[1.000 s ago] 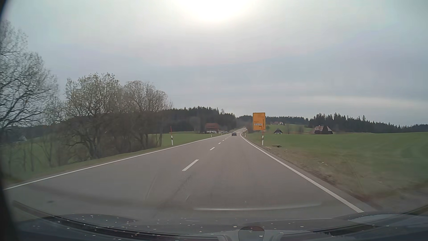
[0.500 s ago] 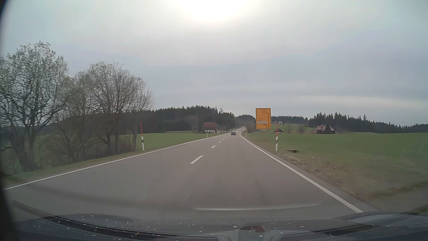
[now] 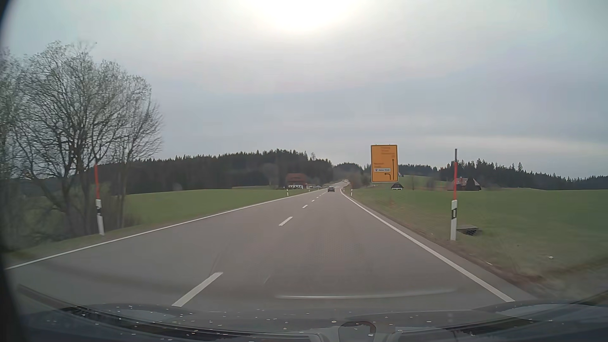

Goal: Follow the waypoints while adhering to traffic rules and regulations

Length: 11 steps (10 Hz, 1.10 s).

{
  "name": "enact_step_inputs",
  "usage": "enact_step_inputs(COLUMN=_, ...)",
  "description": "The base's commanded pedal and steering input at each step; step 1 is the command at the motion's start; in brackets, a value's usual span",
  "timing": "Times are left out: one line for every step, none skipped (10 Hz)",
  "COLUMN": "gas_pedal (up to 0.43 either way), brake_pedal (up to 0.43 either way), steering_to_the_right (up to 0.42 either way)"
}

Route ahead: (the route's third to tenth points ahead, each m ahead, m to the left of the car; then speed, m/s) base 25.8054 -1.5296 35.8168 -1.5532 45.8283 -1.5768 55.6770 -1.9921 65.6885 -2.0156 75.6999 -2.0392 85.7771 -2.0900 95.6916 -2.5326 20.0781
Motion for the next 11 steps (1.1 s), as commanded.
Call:
enact_step_inputs(gas_pedal=0.248, brake_pedal=0.0, steering_to_the_right=0.002)
enact_step_inputs(gas_pedal=0.248, brake_pedal=0.0, steering_to_the_right=0.002)
enact_step_inputs(gas_pedal=0.248, brake_pedal=0.0, steering_to_the_right=0.002)
enact_step_inputs(gas_pedal=0.248, brake_pedal=0.0, steering_to_the_right=0.002)
enact_step_inputs(gas_pedal=0.248, brake_pedal=0.0, steering_to_the_right=0.002)
enact_step_inputs(gas_pedal=0.24, brake_pedal=0.0, steering_to_the_right=0.002)
enact_step_inputs(gas_pedal=0.24, brake_pedal=0.0, steering_to_the_right=0.001)
enact_step_inputs(gas_pedal=0.24, brake_pedal=0.0, steering_to_the_right=0.001)
enact_step_inputs(gas_pedal=0.24, brake_pedal=0.0, steering_to_the_right=0.001)
enact_step_inputs(gas_pedal=0.24, brake_pedal=0.0, steering_to_the_right=0.001)
enact_step_inputs(gas_pedal=0.24, brake_pedal=0.0, steering_to_the_right=0.001)
